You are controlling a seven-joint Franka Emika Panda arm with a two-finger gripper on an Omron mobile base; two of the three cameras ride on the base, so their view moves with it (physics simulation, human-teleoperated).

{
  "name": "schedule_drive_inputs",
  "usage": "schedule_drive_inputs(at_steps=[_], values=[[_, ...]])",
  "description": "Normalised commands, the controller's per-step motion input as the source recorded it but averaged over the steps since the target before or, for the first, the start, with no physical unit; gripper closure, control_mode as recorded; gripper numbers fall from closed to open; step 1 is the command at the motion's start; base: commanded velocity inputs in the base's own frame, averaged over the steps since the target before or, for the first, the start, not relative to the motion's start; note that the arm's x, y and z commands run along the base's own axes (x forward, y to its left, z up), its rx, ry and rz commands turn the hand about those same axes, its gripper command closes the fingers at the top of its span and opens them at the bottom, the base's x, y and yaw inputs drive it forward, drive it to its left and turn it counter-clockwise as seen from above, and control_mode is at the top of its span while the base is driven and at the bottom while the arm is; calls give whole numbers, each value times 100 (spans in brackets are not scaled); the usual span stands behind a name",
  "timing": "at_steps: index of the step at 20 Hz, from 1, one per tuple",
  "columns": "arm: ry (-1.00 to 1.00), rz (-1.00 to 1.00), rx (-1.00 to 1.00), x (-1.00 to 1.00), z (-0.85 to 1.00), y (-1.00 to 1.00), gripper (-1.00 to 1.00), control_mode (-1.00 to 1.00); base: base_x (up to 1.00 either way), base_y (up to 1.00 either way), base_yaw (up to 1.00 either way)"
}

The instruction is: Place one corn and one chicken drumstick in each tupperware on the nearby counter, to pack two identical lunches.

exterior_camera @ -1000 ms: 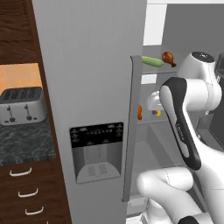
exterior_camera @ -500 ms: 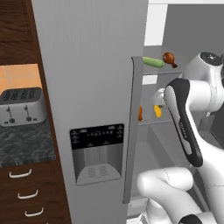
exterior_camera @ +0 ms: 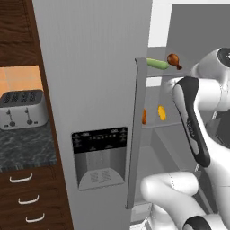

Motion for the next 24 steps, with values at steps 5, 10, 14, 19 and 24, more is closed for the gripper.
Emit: schedule_drive_inputs(at_steps=[5, 10, 14, 19, 24], values=[[6, -1, 10, 5, 50, -33, -100, -100, 0, 0, 0], [4, -12, -1, 23, 20, -7, -100, -100, 0, 0, 0], [-4, -9, -15, 18, -2, -16, -100, -100, 0, 0, 0], [-7, 3, 1, 35, -11, -21, -100, -100, 0, 0, 0], [-4, 2, -1, 58, 3, -21, -100, -100, 0, 0, 0]])
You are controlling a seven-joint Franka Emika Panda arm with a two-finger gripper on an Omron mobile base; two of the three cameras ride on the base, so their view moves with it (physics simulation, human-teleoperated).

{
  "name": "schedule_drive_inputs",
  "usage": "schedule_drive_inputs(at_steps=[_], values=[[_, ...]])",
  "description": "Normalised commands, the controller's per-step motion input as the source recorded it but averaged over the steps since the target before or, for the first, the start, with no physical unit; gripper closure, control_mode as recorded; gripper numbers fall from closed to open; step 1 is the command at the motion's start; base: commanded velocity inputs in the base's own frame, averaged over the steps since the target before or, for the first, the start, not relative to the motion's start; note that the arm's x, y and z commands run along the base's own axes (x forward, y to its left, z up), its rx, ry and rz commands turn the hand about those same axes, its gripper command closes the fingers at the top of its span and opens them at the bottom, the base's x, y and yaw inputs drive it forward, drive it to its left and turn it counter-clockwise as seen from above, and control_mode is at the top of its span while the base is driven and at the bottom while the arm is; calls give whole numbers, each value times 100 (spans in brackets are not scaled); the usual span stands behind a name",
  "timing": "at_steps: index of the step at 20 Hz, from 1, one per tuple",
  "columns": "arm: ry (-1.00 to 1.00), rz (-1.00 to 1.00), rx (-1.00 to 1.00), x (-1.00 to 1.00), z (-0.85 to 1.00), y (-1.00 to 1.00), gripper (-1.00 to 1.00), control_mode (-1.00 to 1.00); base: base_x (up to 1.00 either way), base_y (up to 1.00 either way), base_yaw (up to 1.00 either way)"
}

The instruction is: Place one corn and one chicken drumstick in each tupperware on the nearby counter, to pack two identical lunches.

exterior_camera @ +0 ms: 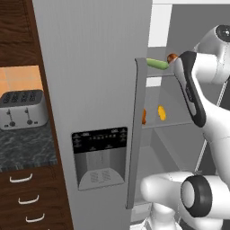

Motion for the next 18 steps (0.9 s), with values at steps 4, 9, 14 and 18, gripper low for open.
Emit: schedule_drive_inputs(at_steps=[4, 9, 14, 18], values=[[1, 0, 2, 44, 14, -23, -100, -100, 0, 0, 0], [10, 0, 4, 31, 6, -9, -100, -100, 0, 0, 0], [9, 0, 0, 62, 0, -1, -100, -100, 0, 0, 0], [-2, 0, 0, 41, -8, -17, -100, -100, 0, 0, 0]])
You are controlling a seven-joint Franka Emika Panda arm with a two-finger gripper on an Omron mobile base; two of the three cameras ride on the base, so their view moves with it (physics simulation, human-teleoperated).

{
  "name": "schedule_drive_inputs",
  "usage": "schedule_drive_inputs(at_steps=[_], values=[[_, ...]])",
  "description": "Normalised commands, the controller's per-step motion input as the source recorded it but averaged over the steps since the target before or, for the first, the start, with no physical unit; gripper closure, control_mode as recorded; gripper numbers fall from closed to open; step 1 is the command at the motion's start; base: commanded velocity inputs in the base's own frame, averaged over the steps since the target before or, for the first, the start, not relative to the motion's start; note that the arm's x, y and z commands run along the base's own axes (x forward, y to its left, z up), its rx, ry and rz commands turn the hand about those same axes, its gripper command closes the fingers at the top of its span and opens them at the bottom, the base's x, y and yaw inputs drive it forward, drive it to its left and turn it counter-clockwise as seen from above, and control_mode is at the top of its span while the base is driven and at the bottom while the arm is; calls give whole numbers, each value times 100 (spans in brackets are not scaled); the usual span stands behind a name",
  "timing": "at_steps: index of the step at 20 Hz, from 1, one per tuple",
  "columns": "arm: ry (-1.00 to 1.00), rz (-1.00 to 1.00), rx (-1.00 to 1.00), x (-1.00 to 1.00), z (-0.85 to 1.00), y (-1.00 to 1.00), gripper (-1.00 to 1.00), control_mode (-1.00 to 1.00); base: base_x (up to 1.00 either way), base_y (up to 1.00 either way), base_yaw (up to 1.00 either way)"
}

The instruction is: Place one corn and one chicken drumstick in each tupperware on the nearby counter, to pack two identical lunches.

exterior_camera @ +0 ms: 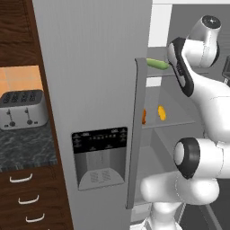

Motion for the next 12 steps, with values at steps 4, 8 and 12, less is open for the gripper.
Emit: schedule_drive_inputs(at_steps=[4, 8, 12], values=[[-5, 0, 0, 49, -9, -15, -100, -100, 0, 0, 0], [-2, 0, 0, 46, -10, -12, -100, -100, 0, 0, 0], [0, -2, 1, 19, 0, -15, -100, -100, 0, 0, 0]])
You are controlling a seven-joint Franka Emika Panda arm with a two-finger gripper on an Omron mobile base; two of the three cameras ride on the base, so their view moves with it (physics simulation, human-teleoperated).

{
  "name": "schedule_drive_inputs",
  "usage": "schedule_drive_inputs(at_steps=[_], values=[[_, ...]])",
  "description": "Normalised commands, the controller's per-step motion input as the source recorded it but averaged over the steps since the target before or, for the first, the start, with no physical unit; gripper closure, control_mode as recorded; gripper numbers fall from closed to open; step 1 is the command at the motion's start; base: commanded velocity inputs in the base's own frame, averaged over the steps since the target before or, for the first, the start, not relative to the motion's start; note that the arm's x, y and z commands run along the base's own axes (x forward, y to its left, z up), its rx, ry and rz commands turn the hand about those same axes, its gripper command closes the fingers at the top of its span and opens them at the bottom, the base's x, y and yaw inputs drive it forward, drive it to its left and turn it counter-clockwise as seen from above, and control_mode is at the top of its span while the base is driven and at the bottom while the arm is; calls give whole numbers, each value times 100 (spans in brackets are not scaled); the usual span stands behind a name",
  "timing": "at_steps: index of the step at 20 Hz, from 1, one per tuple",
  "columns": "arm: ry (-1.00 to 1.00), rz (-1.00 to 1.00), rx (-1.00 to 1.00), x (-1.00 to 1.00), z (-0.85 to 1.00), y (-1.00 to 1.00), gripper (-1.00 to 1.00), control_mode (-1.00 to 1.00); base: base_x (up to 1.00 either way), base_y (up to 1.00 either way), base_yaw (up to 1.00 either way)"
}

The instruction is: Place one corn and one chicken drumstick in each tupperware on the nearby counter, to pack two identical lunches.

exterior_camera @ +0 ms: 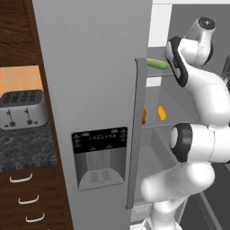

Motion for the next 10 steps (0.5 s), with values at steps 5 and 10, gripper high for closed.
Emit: schedule_drive_inputs(at_steps=[5, 10], values=[[0, -1, 0, 31, -8, -4, -100, -100, 0, 0, 0], [0, 0, 4, 34, -24, -6, -100, -100, 0, 0, 0]])
